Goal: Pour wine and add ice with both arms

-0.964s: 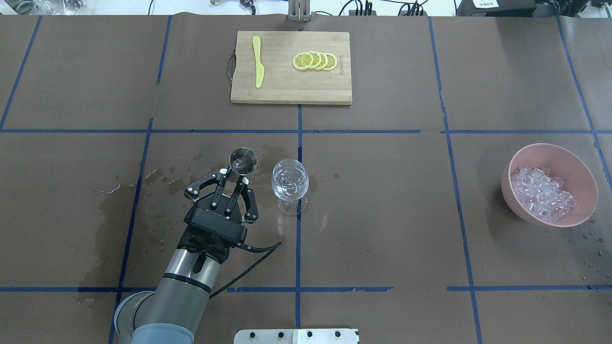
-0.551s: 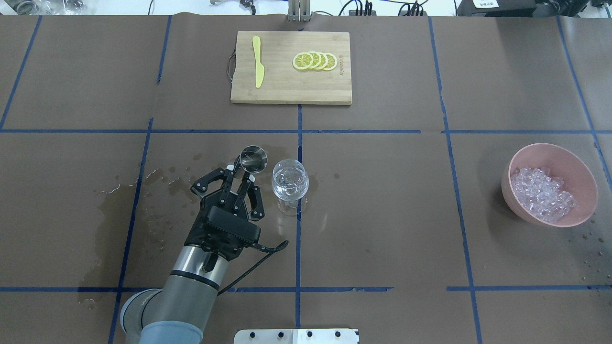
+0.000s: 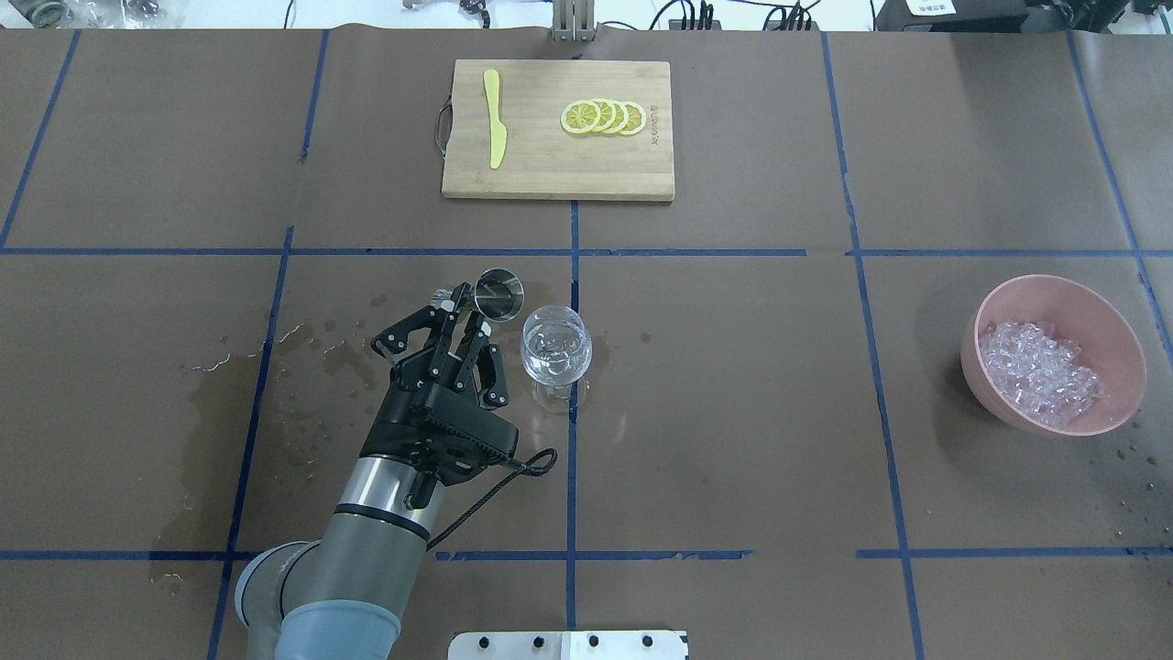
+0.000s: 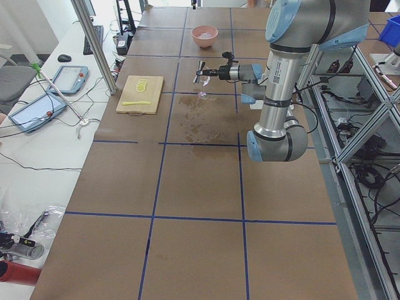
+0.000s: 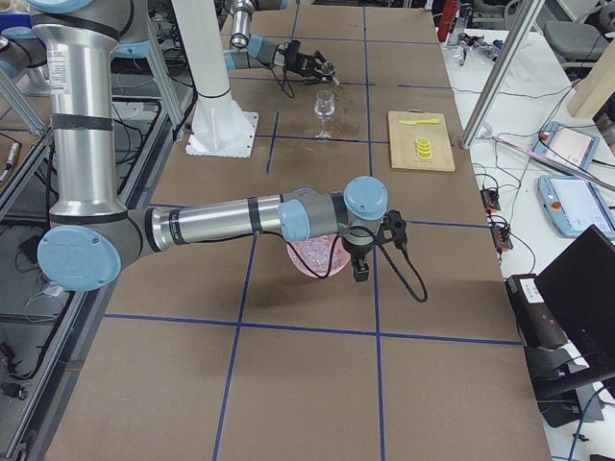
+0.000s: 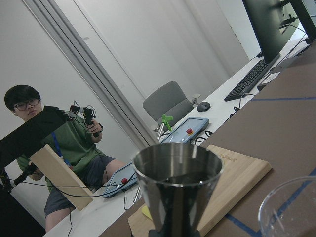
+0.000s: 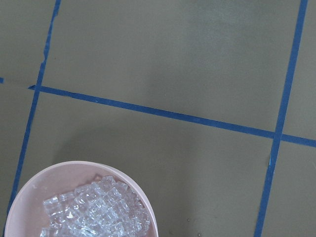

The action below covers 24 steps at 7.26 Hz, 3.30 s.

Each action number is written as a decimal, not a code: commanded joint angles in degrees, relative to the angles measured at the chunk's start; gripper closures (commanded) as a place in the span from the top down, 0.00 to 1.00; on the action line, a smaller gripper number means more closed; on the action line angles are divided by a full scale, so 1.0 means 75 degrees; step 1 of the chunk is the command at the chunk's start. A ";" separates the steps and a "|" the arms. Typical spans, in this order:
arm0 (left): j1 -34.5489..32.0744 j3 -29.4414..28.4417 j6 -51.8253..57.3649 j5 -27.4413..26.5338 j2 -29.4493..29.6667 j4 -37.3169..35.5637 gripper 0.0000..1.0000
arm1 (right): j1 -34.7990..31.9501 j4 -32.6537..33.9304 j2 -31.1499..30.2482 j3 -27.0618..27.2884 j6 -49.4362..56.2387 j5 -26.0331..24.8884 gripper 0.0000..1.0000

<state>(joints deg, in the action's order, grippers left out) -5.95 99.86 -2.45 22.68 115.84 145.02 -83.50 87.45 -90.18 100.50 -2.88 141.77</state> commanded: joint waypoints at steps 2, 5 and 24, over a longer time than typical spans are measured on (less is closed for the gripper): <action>-0.0003 -0.0002 0.0791 0.0000 0.0164 -0.0574 0.00 | 0.0000 0.0000 0.0012 0.0006 0.0009 0.0000 1.00; -0.0003 -0.0014 0.1240 0.0000 0.0304 -0.0983 0.00 | 0.0000 0.0012 0.0000 -0.0005 0.0009 0.0000 1.00; -0.0050 -0.0037 0.4627 -0.0680 0.0351 -0.1617 0.00 | 0.0000 0.0000 0.0012 0.0006 -0.0155 0.0012 1.00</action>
<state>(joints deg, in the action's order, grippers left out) -6.29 99.59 32.01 17.62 118.48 132.89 -83.50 87.45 -90.09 100.55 -4.04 141.85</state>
